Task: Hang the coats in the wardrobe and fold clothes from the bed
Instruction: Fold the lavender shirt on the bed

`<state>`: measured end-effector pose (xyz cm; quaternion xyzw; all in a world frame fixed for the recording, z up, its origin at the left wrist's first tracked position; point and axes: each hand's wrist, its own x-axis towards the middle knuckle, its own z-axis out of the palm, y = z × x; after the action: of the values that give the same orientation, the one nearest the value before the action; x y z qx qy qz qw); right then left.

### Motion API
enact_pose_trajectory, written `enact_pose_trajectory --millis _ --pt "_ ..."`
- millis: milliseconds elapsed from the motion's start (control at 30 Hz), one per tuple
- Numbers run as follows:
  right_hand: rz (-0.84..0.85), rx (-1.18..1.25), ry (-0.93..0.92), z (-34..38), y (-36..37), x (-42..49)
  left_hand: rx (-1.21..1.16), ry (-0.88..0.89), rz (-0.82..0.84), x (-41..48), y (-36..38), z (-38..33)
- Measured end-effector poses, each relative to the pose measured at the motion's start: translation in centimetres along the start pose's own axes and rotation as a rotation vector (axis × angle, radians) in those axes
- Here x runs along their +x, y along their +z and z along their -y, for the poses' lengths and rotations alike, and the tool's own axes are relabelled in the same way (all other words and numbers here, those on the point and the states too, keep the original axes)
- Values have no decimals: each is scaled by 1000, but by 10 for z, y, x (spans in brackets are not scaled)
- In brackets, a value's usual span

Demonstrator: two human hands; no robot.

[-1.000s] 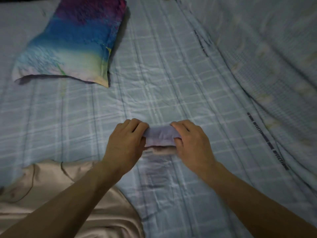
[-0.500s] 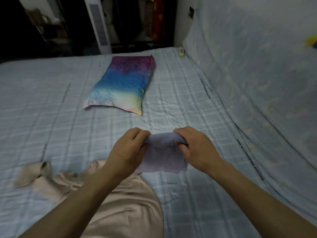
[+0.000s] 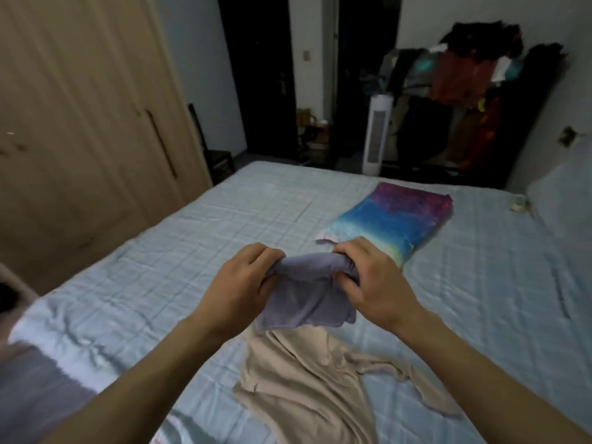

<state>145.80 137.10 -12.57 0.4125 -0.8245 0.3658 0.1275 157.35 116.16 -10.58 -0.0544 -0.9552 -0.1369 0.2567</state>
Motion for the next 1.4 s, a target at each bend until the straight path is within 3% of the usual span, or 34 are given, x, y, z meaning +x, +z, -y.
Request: enact_pose_trajectory --millis 267,467,833,1100,1400 --pt "106 114 -255 124 79 71 174 -213 -169 -89 -117 63" --pt "179 216 -413 237 176 108 312 -323 -190 -174 -205 143" --pt "237 403 -549 439 339 168 385 -479 -293 -317 -344 294" --pt "329 519 -626 515 444 237 441 -611 -373 -362 -381 403" --pt "406 686 -654 565 584 355 479 -737 -418 -351 -409 553"
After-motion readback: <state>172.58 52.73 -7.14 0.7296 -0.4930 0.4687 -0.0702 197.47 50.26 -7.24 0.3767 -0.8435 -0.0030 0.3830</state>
